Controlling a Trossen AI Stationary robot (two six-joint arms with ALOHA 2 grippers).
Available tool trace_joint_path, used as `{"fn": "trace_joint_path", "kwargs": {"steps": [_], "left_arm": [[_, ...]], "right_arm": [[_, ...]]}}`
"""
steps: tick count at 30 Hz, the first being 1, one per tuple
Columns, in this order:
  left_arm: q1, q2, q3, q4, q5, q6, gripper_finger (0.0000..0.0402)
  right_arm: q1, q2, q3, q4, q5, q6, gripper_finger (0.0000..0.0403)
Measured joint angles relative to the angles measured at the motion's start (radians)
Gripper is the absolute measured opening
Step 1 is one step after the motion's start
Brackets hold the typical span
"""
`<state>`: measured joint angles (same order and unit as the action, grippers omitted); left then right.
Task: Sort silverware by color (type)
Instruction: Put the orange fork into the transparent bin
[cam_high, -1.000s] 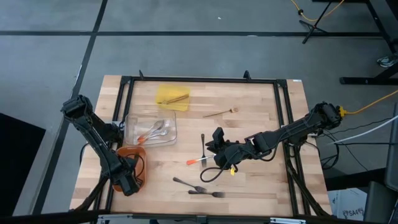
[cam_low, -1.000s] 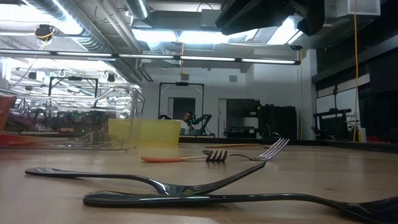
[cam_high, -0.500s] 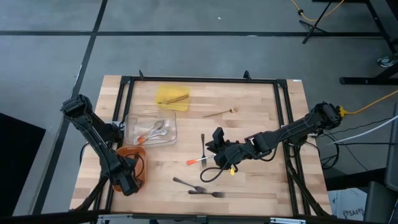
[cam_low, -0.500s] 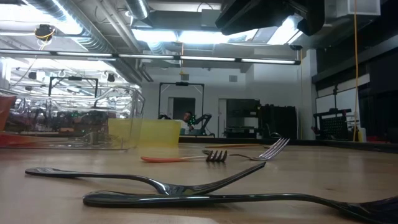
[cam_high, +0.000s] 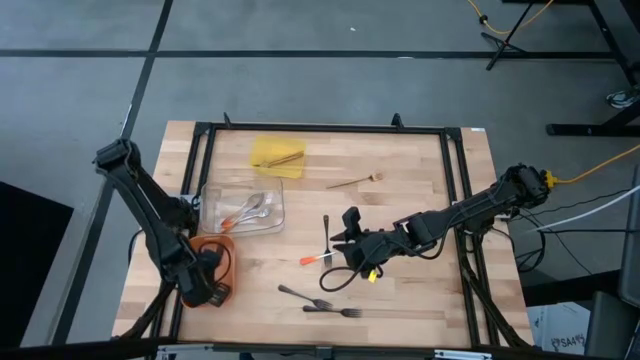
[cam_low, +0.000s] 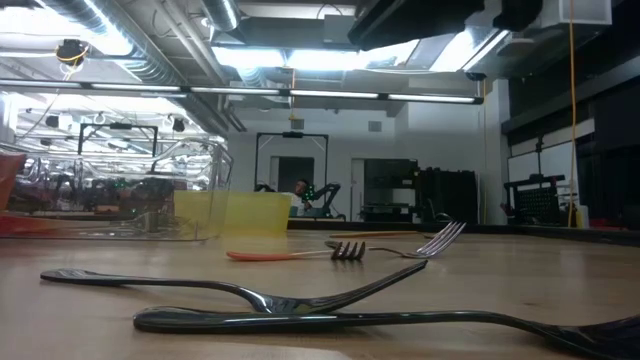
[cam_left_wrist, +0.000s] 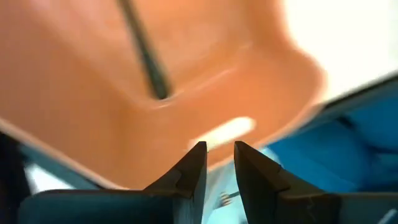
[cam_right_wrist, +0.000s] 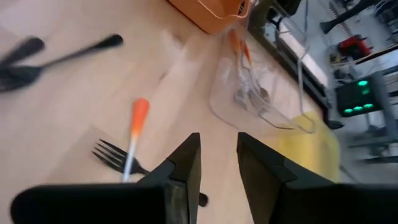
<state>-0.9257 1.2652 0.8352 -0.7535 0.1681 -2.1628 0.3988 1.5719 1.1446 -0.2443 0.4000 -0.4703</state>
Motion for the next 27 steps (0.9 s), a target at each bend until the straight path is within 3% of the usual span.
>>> {"fn": "trace_joint_path", "kwargs": {"steps": [11, 20, 27], "left_arm": [[0.0, -0.11, 0.0, 0.18, -0.346, 0.204, 0.0075], [0.008, -0.11, 0.0, 0.249, -0.614, 0.471, 0.0075], [0.03, -0.109, 0.0, 0.248, -0.681, 0.596, 0.0075]], "right_arm": [[-0.014, 0.01, 0.0, -0.048, -0.038, 0.131, 0.0097], [-0.109, 0.074, 0.0, -0.079, -0.222, 0.259, 0.0097], [-0.139, 0.171, 0.0, -0.084, -0.32, 0.269, 0.0097]]}}
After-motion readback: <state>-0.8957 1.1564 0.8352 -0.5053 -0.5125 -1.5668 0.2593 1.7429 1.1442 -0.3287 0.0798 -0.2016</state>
